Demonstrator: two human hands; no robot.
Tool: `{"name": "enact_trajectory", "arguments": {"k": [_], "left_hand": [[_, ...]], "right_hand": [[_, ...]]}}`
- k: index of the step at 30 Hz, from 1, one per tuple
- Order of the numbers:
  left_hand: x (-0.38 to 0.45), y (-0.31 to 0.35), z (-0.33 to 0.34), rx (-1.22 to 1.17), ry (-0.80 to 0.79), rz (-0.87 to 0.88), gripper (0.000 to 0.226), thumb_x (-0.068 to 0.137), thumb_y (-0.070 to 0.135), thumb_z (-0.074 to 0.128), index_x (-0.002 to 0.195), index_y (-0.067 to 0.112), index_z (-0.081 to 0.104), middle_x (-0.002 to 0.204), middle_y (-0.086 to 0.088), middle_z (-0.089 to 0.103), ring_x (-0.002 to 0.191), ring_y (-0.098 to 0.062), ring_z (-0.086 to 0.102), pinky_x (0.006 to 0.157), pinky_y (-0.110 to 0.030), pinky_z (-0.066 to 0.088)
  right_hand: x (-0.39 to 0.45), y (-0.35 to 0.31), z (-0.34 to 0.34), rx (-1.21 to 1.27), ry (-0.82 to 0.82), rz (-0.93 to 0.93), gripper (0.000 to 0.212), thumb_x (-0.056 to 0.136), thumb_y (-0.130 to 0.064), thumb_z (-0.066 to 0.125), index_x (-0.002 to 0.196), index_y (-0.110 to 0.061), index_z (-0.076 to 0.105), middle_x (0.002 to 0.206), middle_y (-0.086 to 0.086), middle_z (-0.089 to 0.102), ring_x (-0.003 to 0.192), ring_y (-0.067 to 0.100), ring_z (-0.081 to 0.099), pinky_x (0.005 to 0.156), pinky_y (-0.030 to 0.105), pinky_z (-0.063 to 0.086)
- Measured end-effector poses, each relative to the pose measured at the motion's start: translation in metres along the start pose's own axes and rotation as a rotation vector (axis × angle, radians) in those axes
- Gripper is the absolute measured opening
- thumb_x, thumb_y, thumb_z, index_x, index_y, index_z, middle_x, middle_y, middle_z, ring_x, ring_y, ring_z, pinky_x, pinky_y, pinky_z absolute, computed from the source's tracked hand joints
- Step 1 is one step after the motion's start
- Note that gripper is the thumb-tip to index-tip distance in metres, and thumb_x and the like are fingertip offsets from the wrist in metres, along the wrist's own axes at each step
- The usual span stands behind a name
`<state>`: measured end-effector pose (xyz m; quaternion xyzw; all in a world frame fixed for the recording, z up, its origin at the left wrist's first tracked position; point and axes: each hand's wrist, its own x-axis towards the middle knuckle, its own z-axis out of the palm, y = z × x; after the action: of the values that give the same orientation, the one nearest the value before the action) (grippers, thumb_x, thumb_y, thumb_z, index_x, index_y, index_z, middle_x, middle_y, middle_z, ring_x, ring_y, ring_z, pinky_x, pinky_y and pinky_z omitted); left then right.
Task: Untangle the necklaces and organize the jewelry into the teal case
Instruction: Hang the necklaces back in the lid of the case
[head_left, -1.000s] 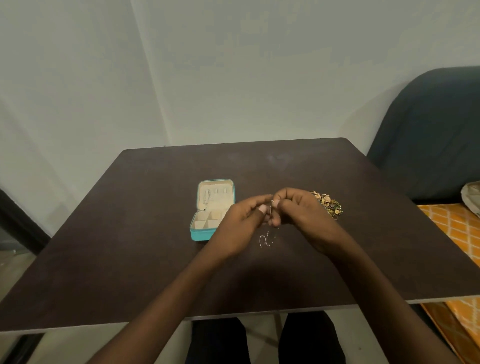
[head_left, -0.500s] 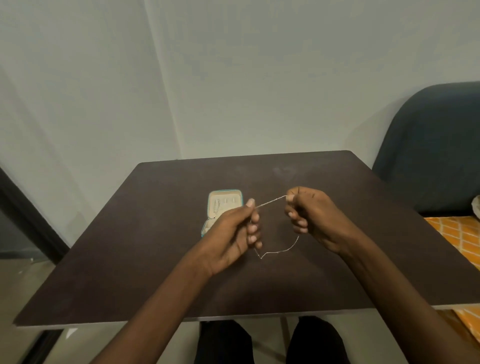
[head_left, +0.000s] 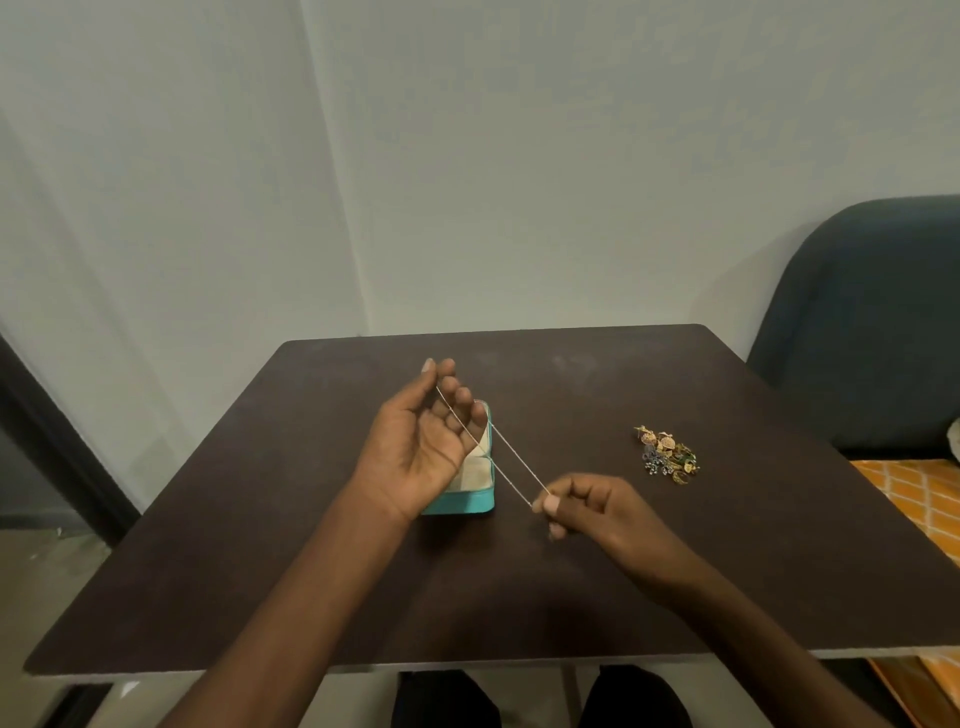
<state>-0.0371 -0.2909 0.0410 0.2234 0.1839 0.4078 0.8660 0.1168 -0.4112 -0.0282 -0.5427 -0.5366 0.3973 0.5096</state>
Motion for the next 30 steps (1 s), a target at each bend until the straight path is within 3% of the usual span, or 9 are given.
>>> {"name": "enact_trajectory", "arguments": {"k": [4, 7, 10, 15, 21, 25, 27, 30], "left_hand": [[0.003, 0.001, 0.000, 0.011, -0.006, 0.012, 0.020, 0.093, 0.019, 0.051, 0.086, 0.008, 0.066, 0.068, 0.000, 0.069, 0.063, -0.013, 0.069, 0.063, -0.028, 0.059], [0.007, -0.005, -0.001, 0.093, -0.007, 0.029, 0.021, 0.094, 0.018, 0.049, 0.091, 0.005, 0.065, 0.075, -0.006, 0.072, 0.071, -0.018, 0.072, 0.073, -0.033, 0.058], [0.007, -0.025, -0.005, 0.359, 0.012, 0.068, 0.024, 0.096, 0.020, 0.047, 0.095, 0.005, 0.065, 0.079, -0.008, 0.072, 0.075, -0.018, 0.071, 0.078, -0.033, 0.057], [-0.007, -0.051, -0.013, 0.662, -0.030, 0.127, 0.024, 0.095, 0.021, 0.048, 0.094, 0.007, 0.068, 0.078, -0.006, 0.070, 0.068, -0.012, 0.067, 0.059, -0.020, 0.052], [-0.021, -0.054, -0.021, 0.842, -0.078, 0.217, 0.032, 0.092, 0.030, 0.049, 0.083, 0.012, 0.073, 0.074, -0.010, 0.071, 0.069, -0.014, 0.066, 0.064, -0.026, 0.051], [-0.026, -0.050, -0.026, 0.888, -0.040, 0.184, 0.037, 0.090, 0.035, 0.049, 0.081, 0.009, 0.073, 0.079, -0.017, 0.070, 0.073, -0.023, 0.066, 0.073, -0.038, 0.052], [-0.028, -0.048, -0.027, 0.919, -0.023, 0.183, 0.046, 0.087, 0.041, 0.050, 0.083, -0.001, 0.068, 0.076, -0.023, 0.064, 0.069, -0.026, 0.060, 0.067, -0.035, 0.049], [-0.029, -0.046, -0.028, 0.917, 0.005, 0.160, 0.049, 0.090, 0.039, 0.050, 0.079, -0.007, 0.064, 0.066, -0.019, 0.061, 0.061, -0.023, 0.057, 0.059, -0.029, 0.046]], "right_hand": [[-0.004, 0.001, 0.006, -0.179, 0.018, -0.089, 0.019, 0.093, -0.008, 0.053, 0.092, -0.020, 0.069, 0.077, -0.003, 0.069, 0.077, 0.007, 0.064, 0.075, 0.018, 0.050], [-0.005, -0.004, 0.010, -0.481, 0.026, -0.230, 0.016, 0.091, -0.026, 0.054, 0.095, -0.027, 0.069, 0.082, -0.019, 0.065, 0.085, -0.004, 0.060, 0.074, 0.010, 0.044], [-0.002, -0.015, 0.015, -0.779, 0.025, -0.418, 0.025, 0.090, -0.038, 0.046, 0.098, -0.027, 0.068, 0.086, -0.019, 0.060, 0.082, -0.006, 0.052, 0.070, 0.023, 0.045], [0.010, -0.031, 0.017, -0.824, 0.082, -0.478, 0.025, 0.088, -0.031, 0.046, 0.097, -0.023, 0.068, 0.104, -0.009, 0.064, 0.098, 0.005, 0.058, 0.077, 0.033, 0.051], [0.016, -0.034, 0.020, -0.997, 0.224, -0.483, 0.024, 0.083, -0.035, 0.046, 0.085, -0.029, 0.070, 0.081, -0.010, 0.062, 0.074, 0.008, 0.054, 0.058, 0.028, 0.044], [0.015, -0.032, 0.027, -1.061, 0.289, -0.482, 0.022, 0.081, -0.037, 0.047, 0.081, -0.033, 0.069, 0.076, -0.014, 0.063, 0.067, 0.005, 0.053, 0.060, 0.011, 0.029], [0.015, -0.031, 0.029, -1.076, 0.323, -0.486, 0.021, 0.081, -0.038, 0.047, 0.082, -0.033, 0.068, 0.075, -0.015, 0.062, 0.066, 0.003, 0.050, 0.061, 0.009, 0.023], [0.016, -0.027, 0.030, -1.071, 0.387, -0.508, 0.021, 0.082, -0.037, 0.048, 0.085, -0.032, 0.068, 0.076, -0.014, 0.062, 0.068, 0.003, 0.048, 0.058, 0.015, 0.031]]}}
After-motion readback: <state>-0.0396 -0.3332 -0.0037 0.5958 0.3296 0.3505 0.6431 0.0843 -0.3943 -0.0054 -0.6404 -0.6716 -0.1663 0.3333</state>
